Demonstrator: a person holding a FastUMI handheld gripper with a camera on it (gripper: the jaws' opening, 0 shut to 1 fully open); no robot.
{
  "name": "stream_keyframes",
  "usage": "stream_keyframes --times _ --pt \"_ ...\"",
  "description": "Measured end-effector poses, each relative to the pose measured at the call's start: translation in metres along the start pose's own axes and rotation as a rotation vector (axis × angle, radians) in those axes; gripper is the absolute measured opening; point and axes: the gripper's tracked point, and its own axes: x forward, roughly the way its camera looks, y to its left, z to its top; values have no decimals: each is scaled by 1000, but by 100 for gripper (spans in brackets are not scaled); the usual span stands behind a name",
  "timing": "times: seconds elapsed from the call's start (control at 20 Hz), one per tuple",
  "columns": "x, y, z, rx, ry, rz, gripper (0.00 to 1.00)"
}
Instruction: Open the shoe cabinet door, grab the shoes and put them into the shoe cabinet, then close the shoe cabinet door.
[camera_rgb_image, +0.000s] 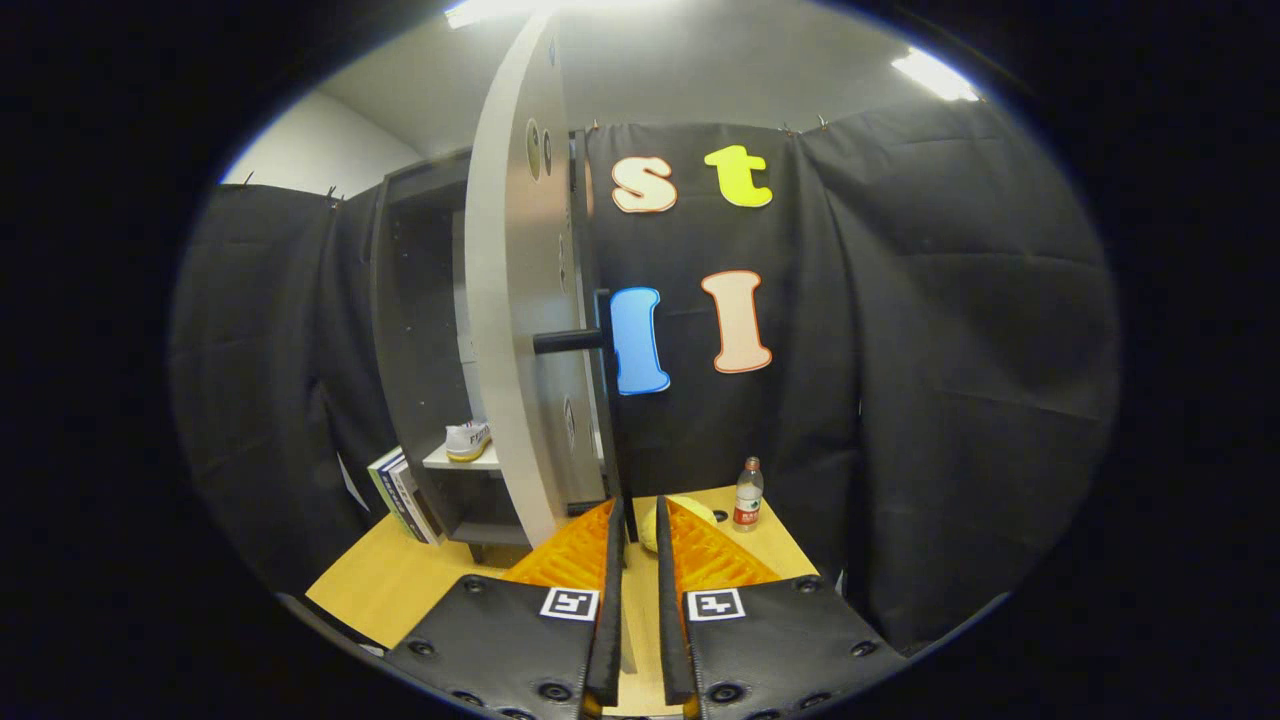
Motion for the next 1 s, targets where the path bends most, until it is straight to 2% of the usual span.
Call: stream_keyframes --times 0.15,0.4,0.5,0.6,0.9,1.0 --pt "-14 -12 -3 28 6 -54 34" --pt "-52 -16 -30 13 62 -115 79" --pt "-67 -5 -39 -7 61 -115 98" --pt "-78 9 -49 -57 63 -94 98" --pt "-67 93 -97 -56 180 112 98" --pt "-60 111 -114 -90 221 164 98"
